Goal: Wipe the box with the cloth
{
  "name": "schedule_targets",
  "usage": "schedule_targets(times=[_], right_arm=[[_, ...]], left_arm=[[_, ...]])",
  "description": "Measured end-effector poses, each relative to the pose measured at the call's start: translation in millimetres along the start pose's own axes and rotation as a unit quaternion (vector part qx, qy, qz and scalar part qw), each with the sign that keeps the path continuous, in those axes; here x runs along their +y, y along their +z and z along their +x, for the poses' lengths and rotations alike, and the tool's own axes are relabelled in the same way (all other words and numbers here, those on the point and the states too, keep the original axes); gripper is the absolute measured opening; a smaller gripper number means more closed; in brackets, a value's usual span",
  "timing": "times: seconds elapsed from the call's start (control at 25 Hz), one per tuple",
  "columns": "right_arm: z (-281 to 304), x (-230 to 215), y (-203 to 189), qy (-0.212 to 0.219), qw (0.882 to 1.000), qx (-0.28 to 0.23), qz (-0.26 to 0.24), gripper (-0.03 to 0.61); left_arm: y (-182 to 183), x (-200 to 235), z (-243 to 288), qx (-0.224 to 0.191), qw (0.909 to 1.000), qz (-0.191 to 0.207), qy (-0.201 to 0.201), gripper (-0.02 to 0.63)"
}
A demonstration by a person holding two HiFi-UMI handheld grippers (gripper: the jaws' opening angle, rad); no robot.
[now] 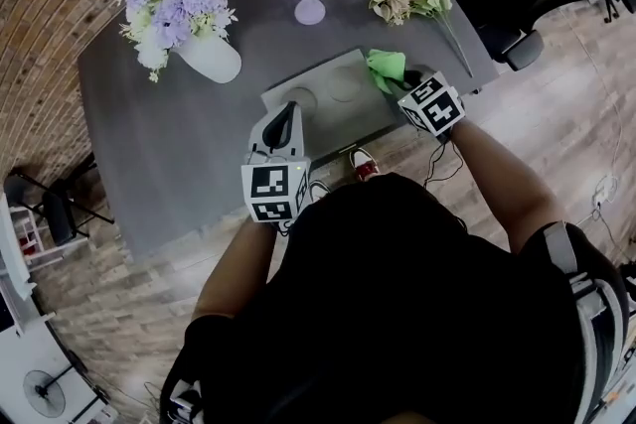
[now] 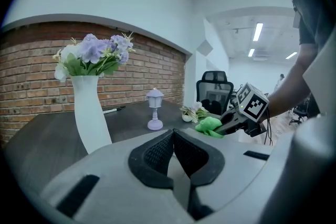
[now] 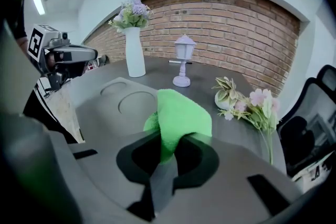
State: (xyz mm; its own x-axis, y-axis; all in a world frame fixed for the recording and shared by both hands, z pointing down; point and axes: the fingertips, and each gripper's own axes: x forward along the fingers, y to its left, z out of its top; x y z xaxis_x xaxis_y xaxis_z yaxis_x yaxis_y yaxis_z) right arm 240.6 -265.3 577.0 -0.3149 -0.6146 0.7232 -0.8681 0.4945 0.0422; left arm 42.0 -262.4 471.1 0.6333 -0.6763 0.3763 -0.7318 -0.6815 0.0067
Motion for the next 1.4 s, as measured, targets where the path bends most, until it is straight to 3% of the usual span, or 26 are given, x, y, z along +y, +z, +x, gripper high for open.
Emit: schedule_targets(times=[0.28,0.64,0.88,1.16,1.4], right_arm=[[-26.7,18.4,-38.7,-0.038,0.996,0.013,0.082,0.041],[-55.5,36.8,-67.1,-0.072,0.990,0.045,0.113,0.041],[-75.2,5.5,-65.9,-0.127,0.979,0.039,0.154,0.041],[-68.4,-39.5,-10.1,-0.162,0.981,0.050,0.093,0.041],[-12.0,-23.7,50.6,-0.123,0.991,0.042,0.040,0.041]], left_arm=[[-13.1,13.9,-23.7,0.002,0.9996,0.009,-0.026,0.008],[-30.5,25.0,-50.1,0.002,0.9989,-0.004,-0.046,0.008],[-45.4,47.1,-64.1,0.007,0.9996,-0.013,-0.023,0.008],[-39.8,63.3,-86.3,-0.014,0.9994,-0.025,0.020,0.008],[-47.0,92.7,-112.5,-0.016,0.9952,-0.049,0.083,0.008]])
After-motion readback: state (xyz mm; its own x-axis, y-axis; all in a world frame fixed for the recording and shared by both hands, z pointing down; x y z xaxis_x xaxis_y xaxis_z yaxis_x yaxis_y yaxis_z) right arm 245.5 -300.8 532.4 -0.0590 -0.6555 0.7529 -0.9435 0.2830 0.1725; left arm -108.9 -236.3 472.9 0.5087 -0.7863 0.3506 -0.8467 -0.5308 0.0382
